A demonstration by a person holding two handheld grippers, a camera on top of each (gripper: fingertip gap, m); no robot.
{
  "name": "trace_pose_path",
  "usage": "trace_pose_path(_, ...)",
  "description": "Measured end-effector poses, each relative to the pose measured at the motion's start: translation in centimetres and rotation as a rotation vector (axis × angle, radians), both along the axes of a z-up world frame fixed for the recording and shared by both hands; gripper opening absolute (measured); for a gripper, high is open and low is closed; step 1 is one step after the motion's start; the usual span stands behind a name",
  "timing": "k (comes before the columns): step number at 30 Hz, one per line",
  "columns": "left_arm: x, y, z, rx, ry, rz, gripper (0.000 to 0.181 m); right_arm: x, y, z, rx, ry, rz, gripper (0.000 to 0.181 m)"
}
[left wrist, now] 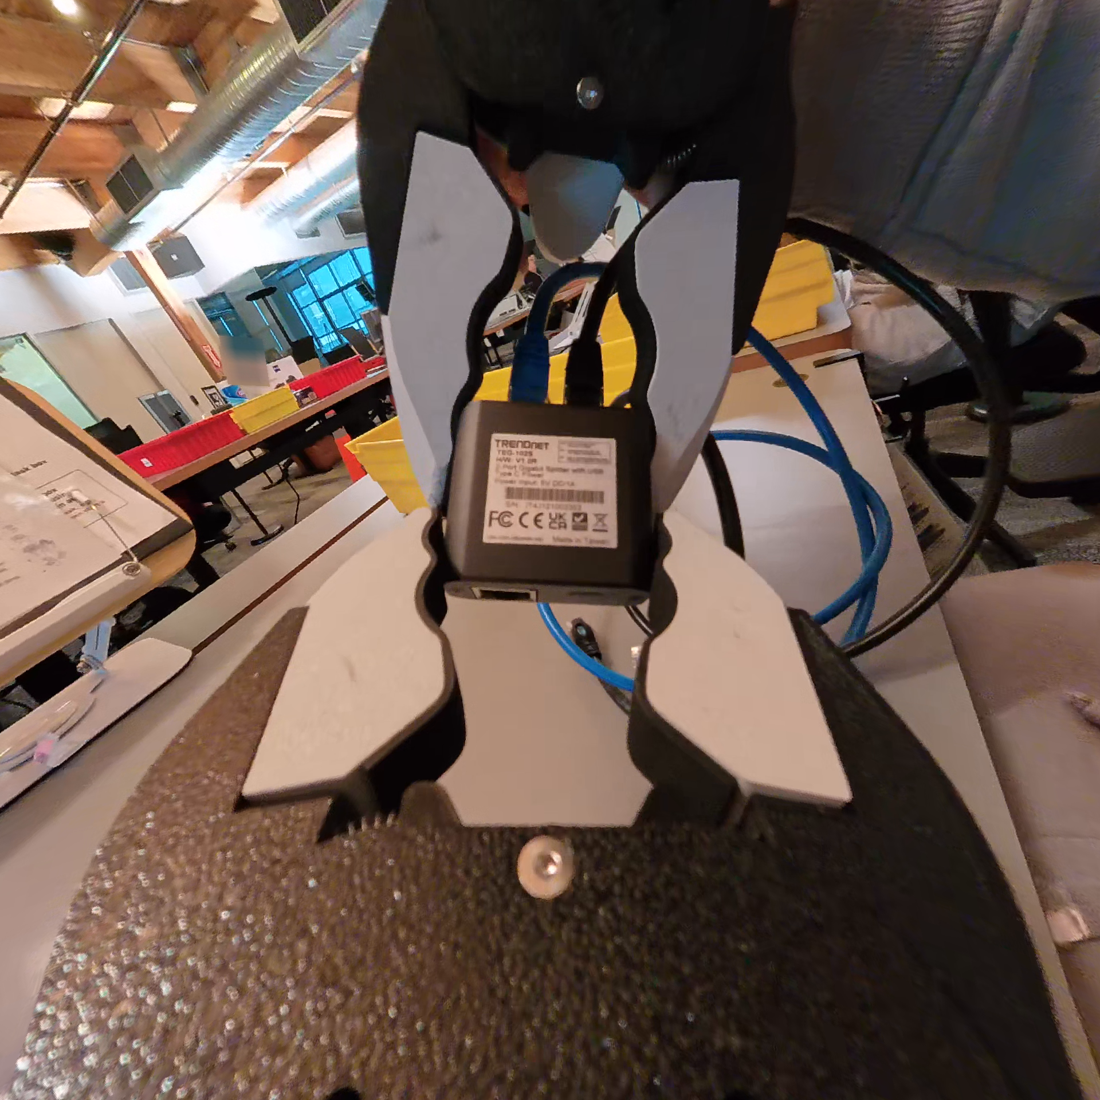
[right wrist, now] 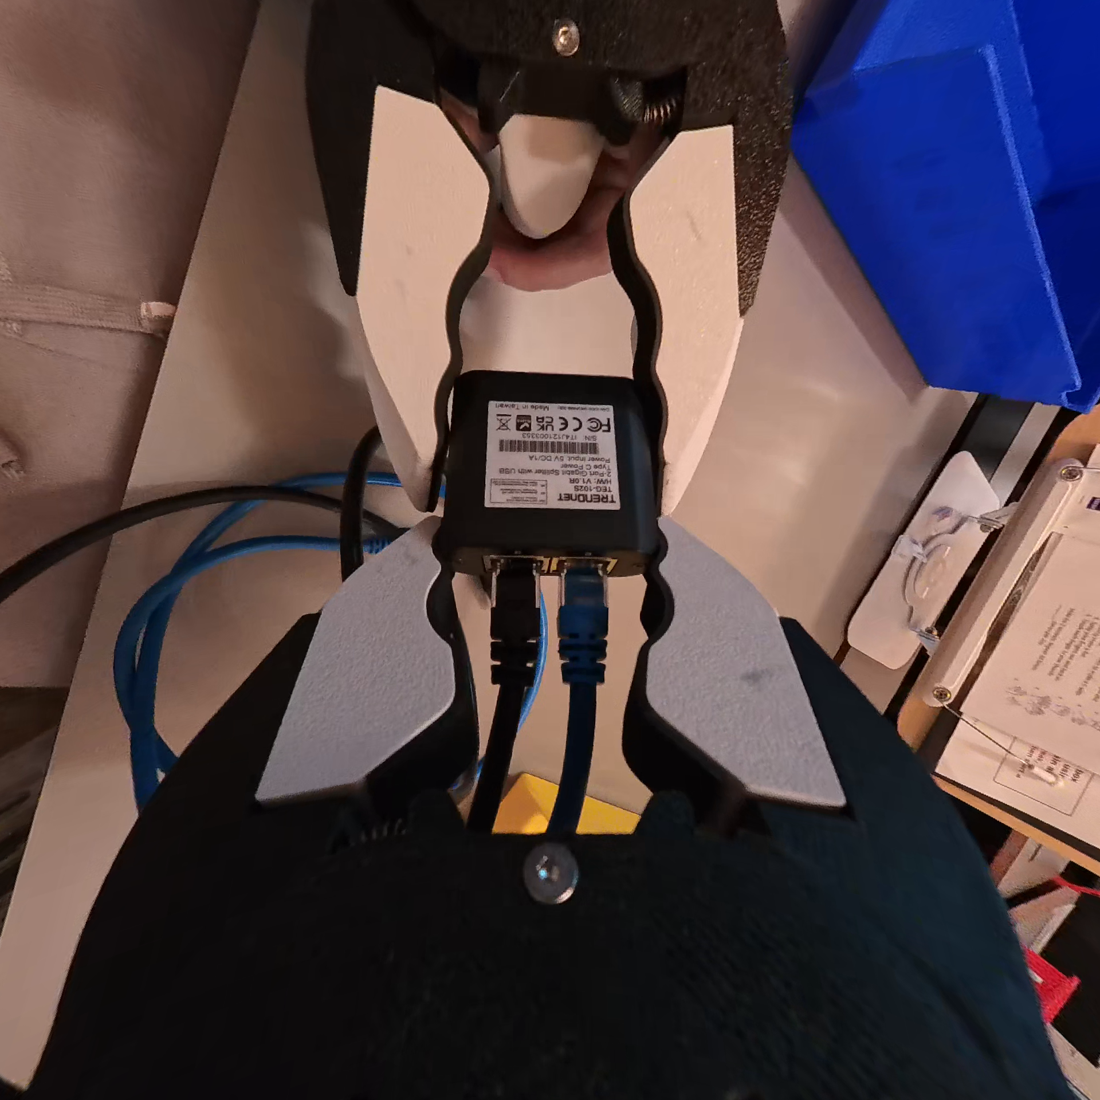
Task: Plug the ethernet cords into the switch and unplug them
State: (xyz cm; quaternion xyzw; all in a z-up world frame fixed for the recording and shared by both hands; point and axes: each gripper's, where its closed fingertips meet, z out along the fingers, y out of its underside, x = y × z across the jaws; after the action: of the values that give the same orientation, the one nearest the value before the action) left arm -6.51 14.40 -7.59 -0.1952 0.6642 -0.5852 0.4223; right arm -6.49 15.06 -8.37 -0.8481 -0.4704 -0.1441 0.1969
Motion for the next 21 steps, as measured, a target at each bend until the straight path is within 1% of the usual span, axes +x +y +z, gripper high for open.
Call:
trace_pose_path(5,-0.1,0.2,0.3,0.042,-0.057,0.014,0.066,-0.3,0.1,0.5,0.025,0.026,0.014,0.061)
trace_pose_path(12,0.1,0.2,0.2,0.037,-0.055,0.031,0.065,-0.1,0.1,0.5,0.024,0.021,0.022,0.061)
trace_pose_path(16,0.5,0.2,0.0,0.047,-0.001,0.072,0.063,0.5,-0.1,0.4,0.012,0.005,0.016,0.061)
trace_pose_path(18,0.5,0.0,0.4,0.001,0.003,0.068,0.062,0.8,-0.3,0.5,0.0,0.03,-0.009,0.061)
trace_pose_path(21,0.8,0.7,0.8,-0.096,0.052,0.078,0.062,2.1,0.0,2.0,0.098,-0.004,-0.069,0.061)
